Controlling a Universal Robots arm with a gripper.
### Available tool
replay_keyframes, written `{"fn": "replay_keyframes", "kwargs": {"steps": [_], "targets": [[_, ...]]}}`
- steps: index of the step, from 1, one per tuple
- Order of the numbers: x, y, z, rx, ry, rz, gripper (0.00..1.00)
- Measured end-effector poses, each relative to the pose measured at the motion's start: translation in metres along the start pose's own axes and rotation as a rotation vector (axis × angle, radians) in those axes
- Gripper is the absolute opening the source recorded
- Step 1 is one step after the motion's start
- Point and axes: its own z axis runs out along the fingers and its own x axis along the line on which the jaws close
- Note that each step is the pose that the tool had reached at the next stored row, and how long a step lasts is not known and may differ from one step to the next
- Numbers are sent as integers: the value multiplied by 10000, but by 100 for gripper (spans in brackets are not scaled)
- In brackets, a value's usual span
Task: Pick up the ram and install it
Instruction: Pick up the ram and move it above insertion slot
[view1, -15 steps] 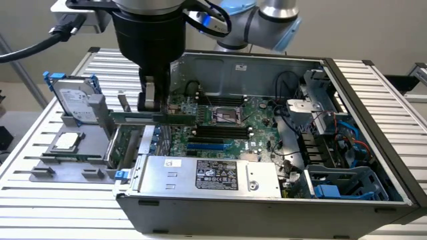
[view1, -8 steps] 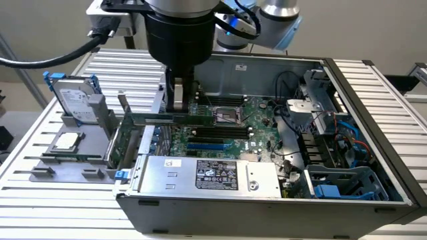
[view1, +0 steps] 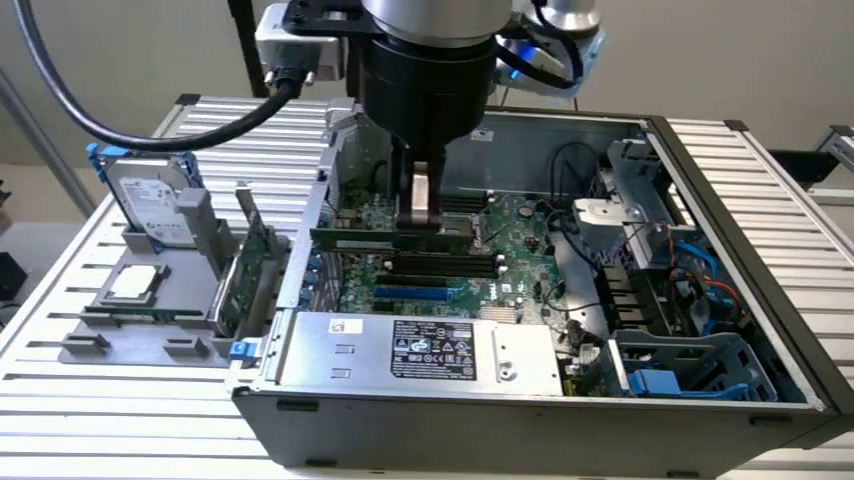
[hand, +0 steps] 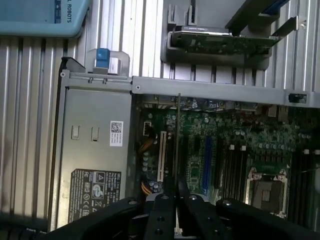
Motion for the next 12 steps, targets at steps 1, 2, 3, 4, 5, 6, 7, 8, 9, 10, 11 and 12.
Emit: {"fn": "replay_keyframes", "kwargs": {"steps": [1,2,3,4,5,6,7,8,9,10,11,12], "targets": [[-17,-40,4,0,0,1,0],[-36,-81,7,-1,2,0,0],[-59,-117,13,1,2,0,0],[-86,-152,17,0,4,0,0],[-112,-186,21,0,5,0,0],[-141,-218,26,0,7,1,0],[-171,-248,31,-1,11,1,0],[-204,-276,40,0,11,1,0],[-241,-302,48,-1,17,1,0],[-280,-327,59,-1,19,1,0],[-318,-348,72,0,22,2,0],[-359,-370,87,-1,25,2,0]]}}
